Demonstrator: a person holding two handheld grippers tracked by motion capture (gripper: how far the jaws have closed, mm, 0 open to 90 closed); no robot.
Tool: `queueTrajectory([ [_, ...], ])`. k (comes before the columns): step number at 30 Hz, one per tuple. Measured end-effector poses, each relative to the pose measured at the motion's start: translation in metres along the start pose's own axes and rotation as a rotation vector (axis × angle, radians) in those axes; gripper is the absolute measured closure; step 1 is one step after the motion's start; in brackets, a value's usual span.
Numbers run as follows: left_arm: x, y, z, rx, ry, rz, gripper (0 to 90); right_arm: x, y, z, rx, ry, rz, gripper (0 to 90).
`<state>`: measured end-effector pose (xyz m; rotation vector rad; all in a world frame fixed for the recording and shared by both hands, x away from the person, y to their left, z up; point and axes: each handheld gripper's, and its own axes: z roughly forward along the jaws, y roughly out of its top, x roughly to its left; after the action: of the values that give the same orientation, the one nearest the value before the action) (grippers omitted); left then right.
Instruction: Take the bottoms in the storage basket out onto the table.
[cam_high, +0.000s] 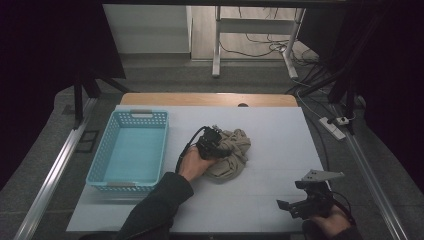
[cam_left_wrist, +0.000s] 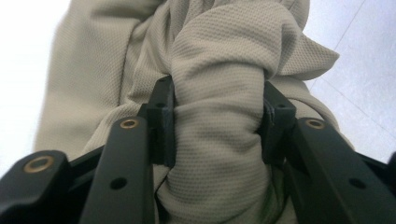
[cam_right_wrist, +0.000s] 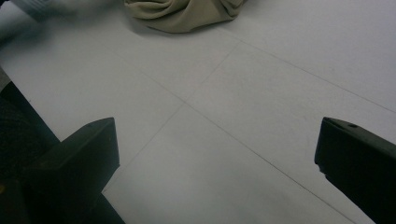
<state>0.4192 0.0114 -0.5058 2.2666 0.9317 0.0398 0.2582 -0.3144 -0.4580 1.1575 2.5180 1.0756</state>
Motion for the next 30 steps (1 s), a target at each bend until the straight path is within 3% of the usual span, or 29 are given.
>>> queueTrajectory([
  [4,-0.004,-0.002,0.004,-0.009,0.030,0.034,55.8,0.000,0.000,0.000,0.003,-0.001,-0.003,0.0],
  [7,-0.006,-0.002,0.007,-0.008,0.047,0.018,54.5,0.000,0.000,0.001,0.005,-0.002,-0.005,0.0],
  [11,-0.008,-0.001,0.008,-0.003,0.070,0.031,51.8,0.001,0.000,0.001,0.008,-0.003,-0.007,0.0],
  [15,-0.007,-0.003,0.009,-0.017,0.099,0.031,43.0,0.001,0.000,0.001,0.008,-0.002,-0.007,0.0],
  [18,-0.003,-0.004,0.010,-0.026,0.089,0.006,33.3,0.000,0.000,0.001,0.008,-0.001,-0.007,0.0],
  [20,0.002,-0.005,0.010,-0.038,0.059,-0.023,30.3,0.000,0.000,0.001,0.008,0.000,-0.007,0.0],
  [23,0.000,-0.003,0.007,-0.039,0.061,-0.008,27.9,0.000,0.000,0.001,0.008,0.001,-0.005,0.0],
  [30,-0.006,0.004,-0.001,-0.051,0.021,0.033,19.2,0.000,0.000,0.001,0.008,0.001,-0.007,0.0],
])
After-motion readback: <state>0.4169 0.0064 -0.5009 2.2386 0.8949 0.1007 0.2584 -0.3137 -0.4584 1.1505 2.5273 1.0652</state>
